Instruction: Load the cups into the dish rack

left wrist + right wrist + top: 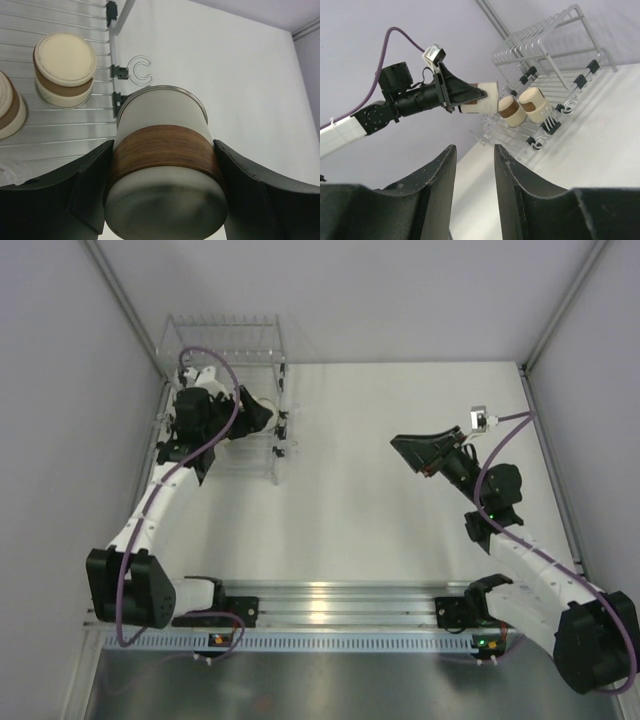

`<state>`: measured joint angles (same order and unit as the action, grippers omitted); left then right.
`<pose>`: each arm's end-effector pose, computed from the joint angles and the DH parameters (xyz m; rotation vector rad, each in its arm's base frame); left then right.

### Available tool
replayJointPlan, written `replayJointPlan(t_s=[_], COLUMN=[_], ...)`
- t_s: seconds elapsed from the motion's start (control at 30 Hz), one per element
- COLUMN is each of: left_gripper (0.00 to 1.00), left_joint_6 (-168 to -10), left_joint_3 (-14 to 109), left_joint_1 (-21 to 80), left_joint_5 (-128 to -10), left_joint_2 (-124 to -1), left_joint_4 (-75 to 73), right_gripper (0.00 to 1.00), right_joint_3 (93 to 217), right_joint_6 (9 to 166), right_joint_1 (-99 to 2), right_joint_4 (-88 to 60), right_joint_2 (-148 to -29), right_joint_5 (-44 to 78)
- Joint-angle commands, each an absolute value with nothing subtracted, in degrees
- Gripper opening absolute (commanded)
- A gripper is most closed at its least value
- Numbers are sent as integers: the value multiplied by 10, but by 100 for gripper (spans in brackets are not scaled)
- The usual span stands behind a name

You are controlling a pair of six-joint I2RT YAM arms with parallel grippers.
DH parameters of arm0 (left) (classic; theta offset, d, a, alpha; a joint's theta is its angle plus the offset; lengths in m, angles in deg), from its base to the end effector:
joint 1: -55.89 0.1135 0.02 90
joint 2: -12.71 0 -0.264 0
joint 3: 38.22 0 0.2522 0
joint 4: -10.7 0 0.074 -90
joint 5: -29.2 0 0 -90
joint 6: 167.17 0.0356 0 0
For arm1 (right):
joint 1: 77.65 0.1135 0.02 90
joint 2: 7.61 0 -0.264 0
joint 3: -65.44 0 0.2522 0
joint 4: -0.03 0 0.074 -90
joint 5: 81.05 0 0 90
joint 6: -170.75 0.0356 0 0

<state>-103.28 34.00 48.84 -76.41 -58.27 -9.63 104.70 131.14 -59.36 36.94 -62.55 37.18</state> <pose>0.2851 -0.0449 0.3331 -0.1341 1.9401 -0.6476 0.1935 0.0817 0.2996 -0.0980 1.3586 1.3194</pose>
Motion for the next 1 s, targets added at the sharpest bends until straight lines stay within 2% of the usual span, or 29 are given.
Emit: replayJointPlan(t_s=[0.0,0.33,0.97], left_gripper=[0,0,0], left_joint_6=[-1001,-935,-888], left_joint_3=[390,404,471], left_joint_1=[499,499,446], left_joint_5=[-762,-625,-518], left_joint_2=[-610,-631,-732], left_joint_4=[-135,-194,-278], right_gripper=[37,37,37], right_joint_3=[1063,1062,1057], right_joint_6=[1255,1252,1264], right_joint_1=[-605,-617,-619], right_joint_4=[301,297,320], right_joint_2=[-596,-598,-615], right_joint_5=[349,354,362])
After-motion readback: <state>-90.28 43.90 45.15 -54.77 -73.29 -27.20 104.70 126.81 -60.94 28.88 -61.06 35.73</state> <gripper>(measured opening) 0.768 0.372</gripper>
